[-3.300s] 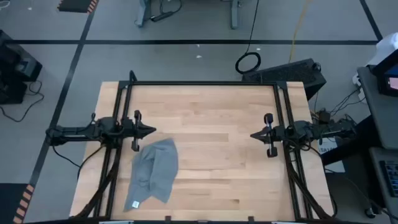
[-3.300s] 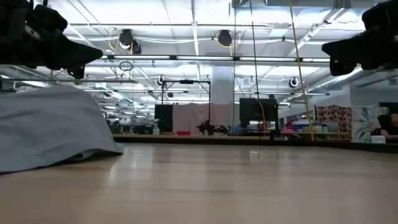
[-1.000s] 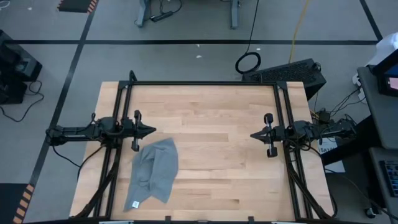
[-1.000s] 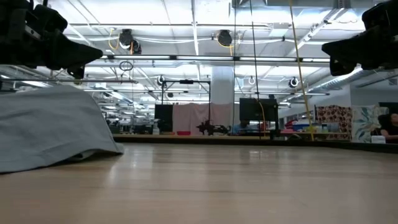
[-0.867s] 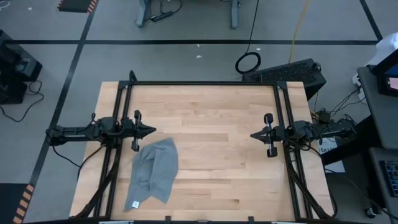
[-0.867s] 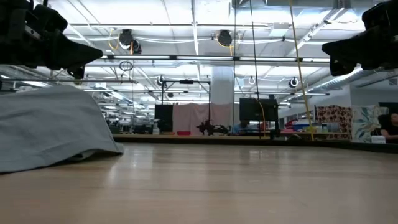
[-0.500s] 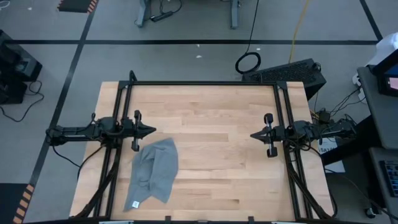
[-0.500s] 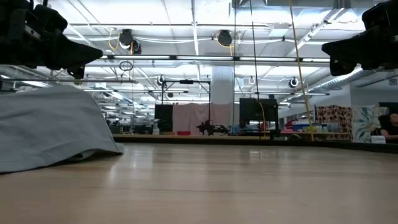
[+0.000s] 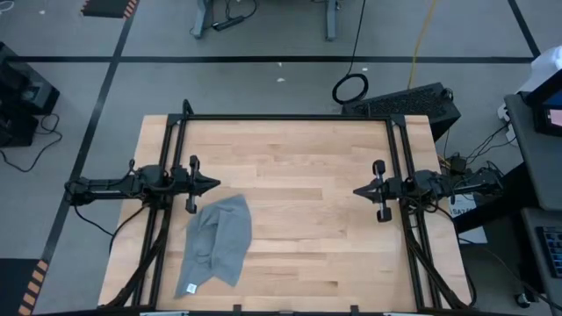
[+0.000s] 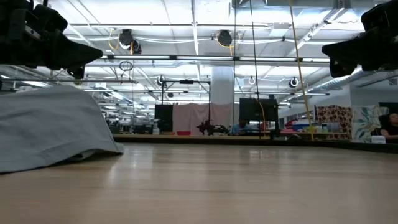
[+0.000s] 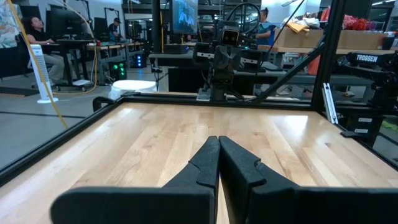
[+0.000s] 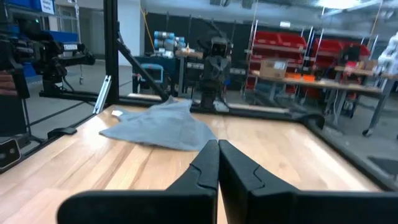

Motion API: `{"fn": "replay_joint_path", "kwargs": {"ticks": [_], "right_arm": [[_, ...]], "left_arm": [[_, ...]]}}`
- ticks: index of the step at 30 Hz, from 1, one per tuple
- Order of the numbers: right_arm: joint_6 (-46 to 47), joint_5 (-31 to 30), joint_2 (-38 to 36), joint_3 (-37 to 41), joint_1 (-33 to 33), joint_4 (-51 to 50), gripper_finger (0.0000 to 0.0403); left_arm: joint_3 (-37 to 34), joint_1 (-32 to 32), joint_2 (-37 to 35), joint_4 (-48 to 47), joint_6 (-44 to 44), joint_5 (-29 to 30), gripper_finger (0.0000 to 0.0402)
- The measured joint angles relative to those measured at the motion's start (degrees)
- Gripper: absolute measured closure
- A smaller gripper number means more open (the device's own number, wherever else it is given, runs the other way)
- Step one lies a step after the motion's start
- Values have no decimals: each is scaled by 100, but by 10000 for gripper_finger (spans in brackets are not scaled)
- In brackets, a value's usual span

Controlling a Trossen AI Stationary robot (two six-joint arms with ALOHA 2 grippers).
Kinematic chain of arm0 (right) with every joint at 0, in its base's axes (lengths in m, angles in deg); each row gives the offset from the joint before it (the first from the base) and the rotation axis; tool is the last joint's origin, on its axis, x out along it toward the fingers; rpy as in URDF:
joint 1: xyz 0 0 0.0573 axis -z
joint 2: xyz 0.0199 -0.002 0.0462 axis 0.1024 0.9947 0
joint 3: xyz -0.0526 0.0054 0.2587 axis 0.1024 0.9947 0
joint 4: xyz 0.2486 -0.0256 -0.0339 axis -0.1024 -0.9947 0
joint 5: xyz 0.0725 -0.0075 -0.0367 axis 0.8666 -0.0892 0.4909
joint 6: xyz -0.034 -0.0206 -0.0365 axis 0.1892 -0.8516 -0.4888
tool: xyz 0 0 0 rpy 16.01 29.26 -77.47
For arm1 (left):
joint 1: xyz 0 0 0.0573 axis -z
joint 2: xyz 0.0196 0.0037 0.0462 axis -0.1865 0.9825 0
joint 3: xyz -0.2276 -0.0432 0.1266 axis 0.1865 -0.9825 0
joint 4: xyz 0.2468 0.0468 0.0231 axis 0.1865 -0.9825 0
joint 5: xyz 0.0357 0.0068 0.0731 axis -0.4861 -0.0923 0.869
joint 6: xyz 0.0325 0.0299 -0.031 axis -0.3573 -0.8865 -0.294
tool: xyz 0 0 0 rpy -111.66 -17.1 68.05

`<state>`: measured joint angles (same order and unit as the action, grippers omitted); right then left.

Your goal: Roll towel

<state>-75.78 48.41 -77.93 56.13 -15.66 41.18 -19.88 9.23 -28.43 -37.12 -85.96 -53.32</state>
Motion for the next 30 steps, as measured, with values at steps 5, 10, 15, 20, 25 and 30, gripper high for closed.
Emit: {"fn": "replay_joint_path", "kwargs": {"ticks": [5,10,15,20,25,30], "right_arm": [[59,-220,9,-46,0,-44,403],[425,-299,226,-346,-2,-120,403],[802,-300,799,-1098,-2,-484,403],[995,-304,1576,-2073,0,-949,403],[1132,-301,2333,-3083,-2,-1304,403],[1152,-302,3017,-3947,-2,-1427,403]], "left_arm": [[-2,0,0,9,-7,0,386],[-2,0,0,20,-6,0,386],[-2,-2,0,27,-6,0,386],[0,-2,0,33,-6,1,386],[-2,0,1,38,-5,2,386],[0,0,1,39,6,2,386]]}}
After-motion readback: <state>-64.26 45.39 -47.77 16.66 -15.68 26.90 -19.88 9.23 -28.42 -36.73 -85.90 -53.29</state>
